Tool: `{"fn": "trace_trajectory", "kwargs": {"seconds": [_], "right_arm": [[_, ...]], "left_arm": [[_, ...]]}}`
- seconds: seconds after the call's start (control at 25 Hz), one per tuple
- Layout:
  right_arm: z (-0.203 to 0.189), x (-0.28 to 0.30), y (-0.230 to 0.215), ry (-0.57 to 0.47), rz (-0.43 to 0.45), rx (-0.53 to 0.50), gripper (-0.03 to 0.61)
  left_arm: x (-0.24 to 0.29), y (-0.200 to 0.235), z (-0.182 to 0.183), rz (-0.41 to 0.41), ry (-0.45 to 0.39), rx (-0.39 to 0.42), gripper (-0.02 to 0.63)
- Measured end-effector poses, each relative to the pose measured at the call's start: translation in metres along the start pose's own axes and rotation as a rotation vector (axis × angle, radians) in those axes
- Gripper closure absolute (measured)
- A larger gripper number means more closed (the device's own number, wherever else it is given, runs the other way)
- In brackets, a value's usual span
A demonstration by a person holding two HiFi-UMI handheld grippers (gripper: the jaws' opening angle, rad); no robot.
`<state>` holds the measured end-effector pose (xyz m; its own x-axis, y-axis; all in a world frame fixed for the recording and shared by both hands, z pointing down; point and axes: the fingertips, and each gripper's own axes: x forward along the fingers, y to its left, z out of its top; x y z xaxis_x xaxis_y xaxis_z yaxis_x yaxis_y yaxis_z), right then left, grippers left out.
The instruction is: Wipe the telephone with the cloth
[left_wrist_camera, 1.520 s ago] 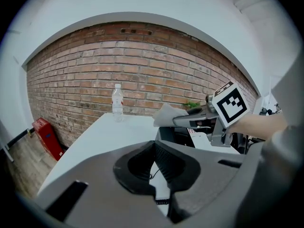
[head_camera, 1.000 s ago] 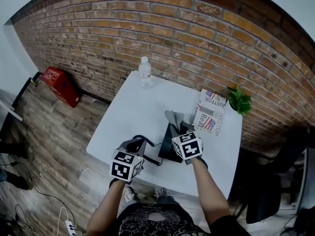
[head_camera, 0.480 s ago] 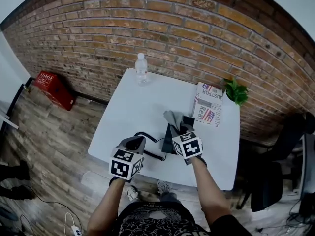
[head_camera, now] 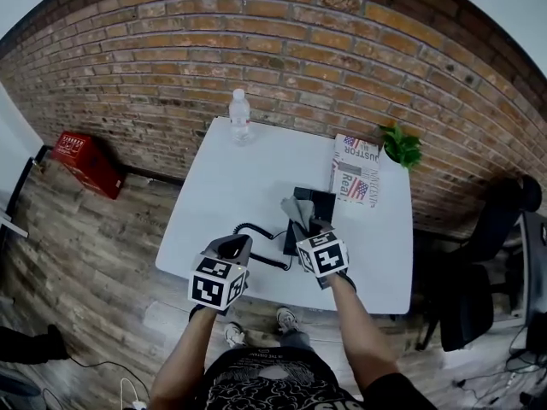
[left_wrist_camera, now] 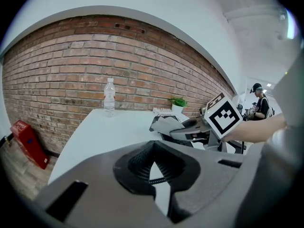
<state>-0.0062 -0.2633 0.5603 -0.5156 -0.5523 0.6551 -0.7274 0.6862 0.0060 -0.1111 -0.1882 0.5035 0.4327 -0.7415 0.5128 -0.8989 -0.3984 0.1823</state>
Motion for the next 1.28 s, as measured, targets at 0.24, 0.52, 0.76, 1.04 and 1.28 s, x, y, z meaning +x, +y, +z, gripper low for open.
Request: {"fn": "trace_trajectory", "kwargs": {"seconds": [0.24, 0.52, 0.76, 1.04, 1.28], "right_arm": [[-0.013, -0.005, 0.011, 0.009, -0.019, 0.034, 0.568], [-0.029, -0.012, 0.021, 0.016, -0.047, 0.074, 0.568], [-0.043, -0.013, 0.035, 0.033, -0.062, 0.097, 0.568], [-0.058, -0.015, 0.049, 0.045, -0.079, 0.125, 0.568], [-0.073, -0.018, 0.063, 0.065, -0.086, 0.143, 0.568]], "left_arm": [[-0.007, 0.004, -0.005, -0.02, -0.001, 0.013, 0.607], [-0.019, 0.011, -0.012, -0.036, -0.001, 0.016, 0.607], [-0.029, 0.016, -0.02, -0.058, 0.007, 0.035, 0.607], [-0.036, 0.017, -0.03, -0.083, 0.016, 0.054, 0.607], [-0.041, 0.018, -0.036, -0.109, 0.019, 0.066, 0.607]]}}
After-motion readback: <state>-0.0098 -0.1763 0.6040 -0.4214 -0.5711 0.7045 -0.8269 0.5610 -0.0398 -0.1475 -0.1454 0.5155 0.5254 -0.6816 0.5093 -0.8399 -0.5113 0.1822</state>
